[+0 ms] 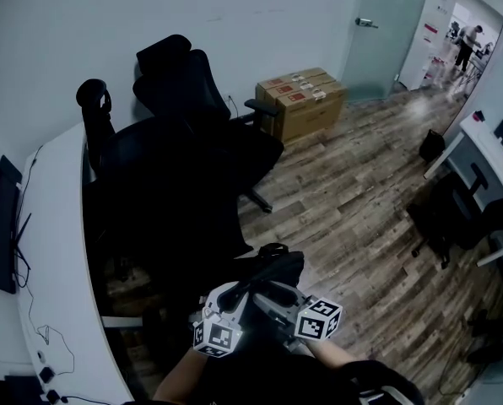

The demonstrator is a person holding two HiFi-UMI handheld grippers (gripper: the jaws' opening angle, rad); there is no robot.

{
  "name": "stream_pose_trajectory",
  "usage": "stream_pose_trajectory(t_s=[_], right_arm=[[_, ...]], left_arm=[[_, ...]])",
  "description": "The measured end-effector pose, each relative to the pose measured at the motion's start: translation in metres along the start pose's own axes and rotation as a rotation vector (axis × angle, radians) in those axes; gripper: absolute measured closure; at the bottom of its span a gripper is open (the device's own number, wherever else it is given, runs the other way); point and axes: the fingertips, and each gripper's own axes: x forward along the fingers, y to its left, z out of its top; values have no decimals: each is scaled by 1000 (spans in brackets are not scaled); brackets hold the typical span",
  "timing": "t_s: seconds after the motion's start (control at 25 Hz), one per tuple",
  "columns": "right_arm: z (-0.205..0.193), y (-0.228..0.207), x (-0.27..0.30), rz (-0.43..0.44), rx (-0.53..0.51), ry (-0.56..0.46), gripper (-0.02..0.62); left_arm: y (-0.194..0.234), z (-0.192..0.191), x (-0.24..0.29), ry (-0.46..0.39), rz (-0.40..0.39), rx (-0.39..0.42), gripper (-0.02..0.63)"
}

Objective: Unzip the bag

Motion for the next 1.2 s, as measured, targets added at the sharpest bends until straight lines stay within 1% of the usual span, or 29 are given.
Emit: stream_pose_trajectory(t_s=[0.24, 0.4, 0.48, 0.68, 0.76, 0.8, 0.84, 0.88, 0.92, 1.0, 1.2], right_arm=[[8, -29, -24, -70, 8, -39, 374], [9, -34, -29, -53, -13, -18, 374], [8, -38, -30, -61, -31, -7, 374], [10, -45, -34, -55, -25, -17, 374], [11, -46, -32, -65, -60, -11, 376], [12, -46, -31, -79, -90, -7, 384], [13, -47, -30, -98, -125, -3, 415], [13, -48, -30, -119, -159, 2, 481], [13, -49, -29, -135, -188, 8, 501], [13, -49, -27, -148, -219, 21, 503], [12, -47, -26, -153, -256, 39, 517]], left_arm=[[-22, 9, 17, 30, -25, 23, 495], [-25, 11, 23, 46, -16, 31, 494], [-28, 12, 25, 56, -15, 32, 494], [-32, 14, 29, 78, -2, 32, 494], [-31, 14, 30, 87, 5, 32, 494], [-30, 14, 31, 92, 8, 33, 494], [-30, 14, 31, 95, 10, 34, 494], [-31, 14, 31, 97, 12, 35, 494], [-31, 13, 31, 99, 14, 35, 494], [-31, 13, 30, 101, 19, 33, 494], [-28, 8, 29, 96, 29, 27, 494]])
